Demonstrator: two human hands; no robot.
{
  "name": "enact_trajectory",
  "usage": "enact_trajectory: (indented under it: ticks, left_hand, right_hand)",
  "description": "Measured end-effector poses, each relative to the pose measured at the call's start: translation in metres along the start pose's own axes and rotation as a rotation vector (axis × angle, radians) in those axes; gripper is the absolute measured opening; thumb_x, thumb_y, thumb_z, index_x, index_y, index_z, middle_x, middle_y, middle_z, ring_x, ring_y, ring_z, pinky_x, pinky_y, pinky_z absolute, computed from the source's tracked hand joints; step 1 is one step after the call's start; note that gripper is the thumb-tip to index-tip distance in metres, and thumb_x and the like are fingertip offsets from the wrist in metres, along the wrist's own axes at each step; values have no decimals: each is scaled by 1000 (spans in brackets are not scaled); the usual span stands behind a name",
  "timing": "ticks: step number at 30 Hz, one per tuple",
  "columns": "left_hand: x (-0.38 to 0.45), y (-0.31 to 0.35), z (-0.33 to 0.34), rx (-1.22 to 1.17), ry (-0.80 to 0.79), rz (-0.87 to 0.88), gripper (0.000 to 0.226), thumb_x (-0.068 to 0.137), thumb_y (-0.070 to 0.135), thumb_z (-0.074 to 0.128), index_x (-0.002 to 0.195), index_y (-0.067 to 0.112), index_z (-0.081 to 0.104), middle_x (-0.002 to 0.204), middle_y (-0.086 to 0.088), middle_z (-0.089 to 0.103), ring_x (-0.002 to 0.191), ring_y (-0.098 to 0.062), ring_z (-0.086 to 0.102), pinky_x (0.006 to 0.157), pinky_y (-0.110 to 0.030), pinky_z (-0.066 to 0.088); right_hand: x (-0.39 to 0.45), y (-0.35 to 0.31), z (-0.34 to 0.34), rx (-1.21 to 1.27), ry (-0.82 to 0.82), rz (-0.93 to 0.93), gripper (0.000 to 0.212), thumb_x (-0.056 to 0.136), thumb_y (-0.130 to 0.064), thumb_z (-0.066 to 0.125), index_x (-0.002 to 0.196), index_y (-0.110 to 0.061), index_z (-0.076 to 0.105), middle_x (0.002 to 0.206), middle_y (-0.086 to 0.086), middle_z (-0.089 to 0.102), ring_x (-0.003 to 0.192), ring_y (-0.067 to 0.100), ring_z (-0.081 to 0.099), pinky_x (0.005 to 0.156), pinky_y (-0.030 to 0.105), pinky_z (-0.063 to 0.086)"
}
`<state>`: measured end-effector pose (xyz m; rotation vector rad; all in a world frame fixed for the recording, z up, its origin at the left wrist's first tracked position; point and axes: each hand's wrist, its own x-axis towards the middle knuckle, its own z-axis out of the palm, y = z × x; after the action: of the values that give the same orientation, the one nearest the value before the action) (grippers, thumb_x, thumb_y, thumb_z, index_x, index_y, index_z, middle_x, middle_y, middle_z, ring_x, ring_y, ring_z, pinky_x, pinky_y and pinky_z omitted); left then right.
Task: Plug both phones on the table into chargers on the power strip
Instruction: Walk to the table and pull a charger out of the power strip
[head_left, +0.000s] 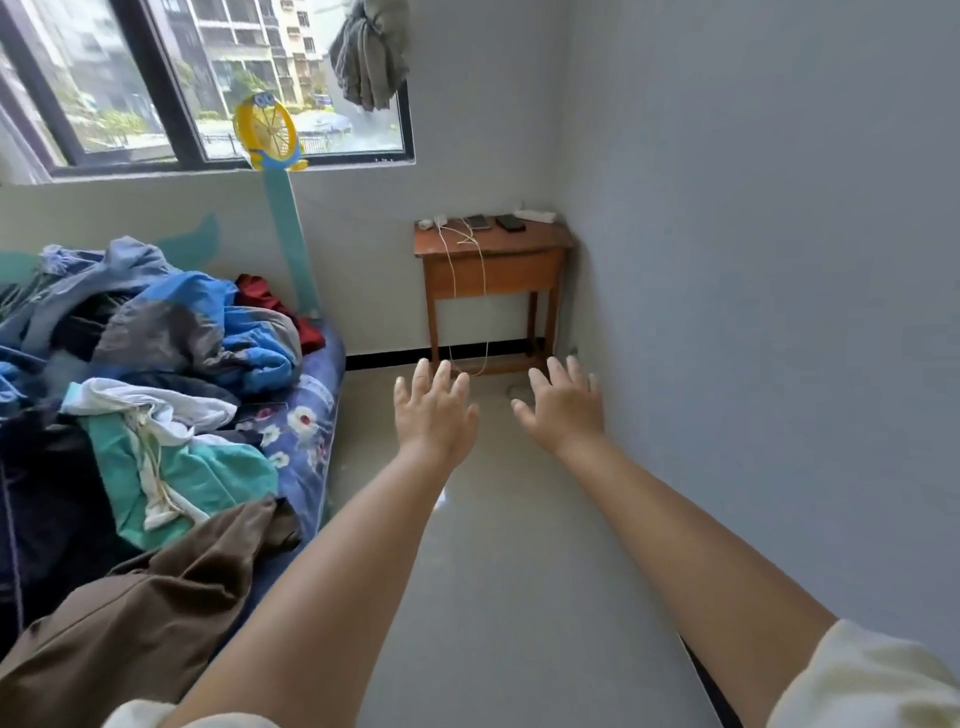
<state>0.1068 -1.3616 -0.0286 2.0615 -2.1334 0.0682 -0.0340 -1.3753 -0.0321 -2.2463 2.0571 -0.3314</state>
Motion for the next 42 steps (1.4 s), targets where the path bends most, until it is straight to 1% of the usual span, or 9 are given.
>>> enact_trajectory:
  ticks: [3, 6, 11, 15, 20, 24, 30, 37, 42]
  left_hand:
    - [83, -14, 17, 18, -6, -23, 47, 96, 36, 33, 141, 21, 26, 156, -3, 15, 144, -25, 2, 116, -46, 5]
    - [169, -28, 34, 37, -3, -5, 47, 97, 35, 32, 141, 21, 24, 156, -2, 15, 144, -25, 2, 116, -46, 6]
    - [314, -45, 47, 35, -31, 32, 47, 97, 35, 30, 141, 20, 24, 156, -3, 14, 144, -26, 1, 116, -46, 7]
    - [416, -43, 64, 0, -57, 61, 46, 98, 34, 28, 142, 19, 24, 156, -5, 13, 144, -27, 0, 116, -46, 4]
    - [536, -32, 106, 11, -93, 90, 47, 98, 35, 28, 143, 20, 22, 156, -5, 12, 144, -27, -1, 116, -46, 4]
    - [639, -18, 137, -13, -97, 54, 49, 98, 36, 29, 143, 20, 21, 156, -4, 12, 144, -26, -1, 116, -46, 4]
    - [779, -2, 163, -50, -122, -25, 48, 98, 36, 30, 143, 22, 22, 156, -4, 14, 144, -27, 0, 116, -46, 6]
    - [906, -17, 209, -57, -147, -126, 48, 97, 39, 30, 141, 24, 25, 156, -3, 17, 144, -26, 3, 116, -45, 8]
    - [1001, -36, 244, -112, -188, -128, 49, 96, 40, 31, 142, 25, 23, 156, -2, 16, 144, -25, 3, 117, -45, 9]
  right_hand:
    - [86, 2, 14, -5, 3, -3, 54, 95, -39, 39, 142, -14, 31, 156, 11, 20, 145, 29, 8, 117, 46, 10]
    - [175, 5, 25, -2, 26, 15, 53, 95, -38, 40, 142, -13, 32, 156, 11, 20, 145, 28, 9, 117, 46, 11]
    - [308, 19, 35, -21, 13, 70, 53, 95, -39, 39, 142, -14, 31, 156, 10, 21, 145, 27, 9, 117, 45, 12]
    - [399, 42, 44, -36, -6, 115, 53, 95, -39, 38, 142, -14, 32, 155, 9, 21, 145, 28, 10, 116, 45, 13]
    - [521, 75, 67, -39, -42, 142, 53, 96, -39, 36, 143, -14, 30, 156, 10, 20, 145, 28, 8, 117, 46, 12]
    - [626, 105, 84, -42, -42, 113, 53, 96, -39, 37, 142, -14, 31, 156, 9, 20, 145, 28, 9, 117, 46, 13]
    - [778, 142, 91, -19, -67, 54, 54, 96, -40, 37, 143, -14, 31, 155, 10, 21, 145, 29, 10, 117, 46, 14]
    - [921, 150, 125, 3, -128, -30, 54, 96, -42, 37, 142, -14, 33, 155, 11, 24, 145, 29, 12, 117, 46, 16]
    - [1016, 159, 157, 1, -161, -20, 54, 96, -43, 36, 142, -16, 32, 155, 9, 24, 145, 28, 13, 117, 45, 16]
